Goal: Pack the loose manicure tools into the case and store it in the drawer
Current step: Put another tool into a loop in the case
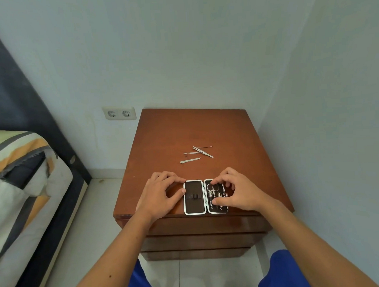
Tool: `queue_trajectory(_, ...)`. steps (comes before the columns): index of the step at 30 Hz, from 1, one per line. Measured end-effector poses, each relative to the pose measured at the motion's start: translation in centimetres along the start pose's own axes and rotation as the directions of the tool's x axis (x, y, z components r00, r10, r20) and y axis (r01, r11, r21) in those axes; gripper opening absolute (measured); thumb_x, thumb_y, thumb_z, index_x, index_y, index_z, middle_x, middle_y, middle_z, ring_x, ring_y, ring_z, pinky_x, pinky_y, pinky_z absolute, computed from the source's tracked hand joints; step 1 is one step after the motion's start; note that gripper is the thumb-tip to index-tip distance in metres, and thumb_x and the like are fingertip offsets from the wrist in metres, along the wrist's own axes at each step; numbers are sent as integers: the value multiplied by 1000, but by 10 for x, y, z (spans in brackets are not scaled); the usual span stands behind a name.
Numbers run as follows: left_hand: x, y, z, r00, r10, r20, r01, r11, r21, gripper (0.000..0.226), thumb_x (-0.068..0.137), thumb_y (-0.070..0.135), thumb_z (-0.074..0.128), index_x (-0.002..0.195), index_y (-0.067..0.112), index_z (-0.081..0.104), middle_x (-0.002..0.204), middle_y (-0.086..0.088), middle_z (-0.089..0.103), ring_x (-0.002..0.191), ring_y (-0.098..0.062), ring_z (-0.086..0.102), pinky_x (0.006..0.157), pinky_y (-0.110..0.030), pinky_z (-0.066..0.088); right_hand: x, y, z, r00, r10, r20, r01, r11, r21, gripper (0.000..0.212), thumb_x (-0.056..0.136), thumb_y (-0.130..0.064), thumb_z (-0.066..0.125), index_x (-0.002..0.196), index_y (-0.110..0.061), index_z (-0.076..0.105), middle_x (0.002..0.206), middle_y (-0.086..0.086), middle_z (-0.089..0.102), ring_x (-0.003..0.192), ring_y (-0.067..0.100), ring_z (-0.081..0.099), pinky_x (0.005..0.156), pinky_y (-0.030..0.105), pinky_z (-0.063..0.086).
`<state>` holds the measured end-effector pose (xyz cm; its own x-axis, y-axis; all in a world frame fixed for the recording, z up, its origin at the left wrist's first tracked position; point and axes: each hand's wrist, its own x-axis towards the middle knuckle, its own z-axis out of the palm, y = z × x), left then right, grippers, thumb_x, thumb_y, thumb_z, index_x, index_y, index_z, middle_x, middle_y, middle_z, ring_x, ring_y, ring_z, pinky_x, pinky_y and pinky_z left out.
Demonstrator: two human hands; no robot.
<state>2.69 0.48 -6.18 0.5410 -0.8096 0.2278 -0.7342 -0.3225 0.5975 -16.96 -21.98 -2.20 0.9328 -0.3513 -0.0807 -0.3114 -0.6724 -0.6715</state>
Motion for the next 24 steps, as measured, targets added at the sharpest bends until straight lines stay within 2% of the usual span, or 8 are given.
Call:
queue_trajectory(5, 0, 0, 0, 1000, 1, -3, -1, 1000, 7, 26, 97, 52, 66, 122, 46, 69, 120, 30, 56, 118, -3, 43, 105, -30, 37, 1, -2, -7, 997, 3, 74, 0, 999, -37, 62, 66, -56, 93, 121, -38, 70, 115, -21, 51, 101, 5, 54, 81, 17, 41)
queue_trajectory(10, -1, 1, 0, 1000, -3, 1, 3, 1000, 12, 26, 97, 53, 65, 122, 47, 68, 120, 30, 55, 119, -3, 43, 106, -30, 37, -1, 0, -5, 998, -21, 57, 23, 999, -49, 66, 59, -65, 91, 115, -38, 70, 114, -21, 50, 98, 6, 55, 81, 18, 42)
queue_trajectory(15, 0, 1, -1, 1000, -8, 3, 8, 1000, 12, 27, 97, 53, 65, 122, 47, 69, 121, 29, 56, 119, -3, 43, 106, -30, 38, -1, -3, -6, 998, -19, 61, 23, 998, -59, 65, 61, -64, 92, 116, -37, 70, 113, -20, 52, 97, 5, 56, 79, 17, 43)
queue_trajectory(17, 0, 1, -1, 1000, -10, 5, 10, 1000, 14, 27, 97, 54, 64, 123, 47, 68, 121, 29, 56, 119, -3, 42, 107, -30, 37, 1, -6, -8, 999, -13, 36, 14, 999, -46, 58, 66, -61, 90, 116, -38, 71, 111, -19, 56, 95, 4, 56, 78, 15, 42)
queue_trajectory(20, -1, 1, -2, 1000, -16, 8, 16, 1000, 10, 27, 97, 54, 64, 123, 47, 68, 122, 29, 55, 120, -3, 42, 107, -29, 36, 15, -10, -7, 992, -25, -121, 27, 1000, 10, 32, 80, -48, 86, 106, -33, 75, 99, -15, 62, 86, 4, 59, 73, 13, 42)
queue_trajectory(24, -1, 2, -2, 1000, -18, 6, 18, 1000, 14, 28, 97, 55, 63, 123, 46, 68, 123, 29, 56, 120, -3, 42, 108, -29, 36, 52, -19, 0, 975, -14, -224, 14, 1000, 2, 10, 90, -28, 80, 100, -28, 79, 90, -13, 66, 81, 3, 60, 76, 20, 44)
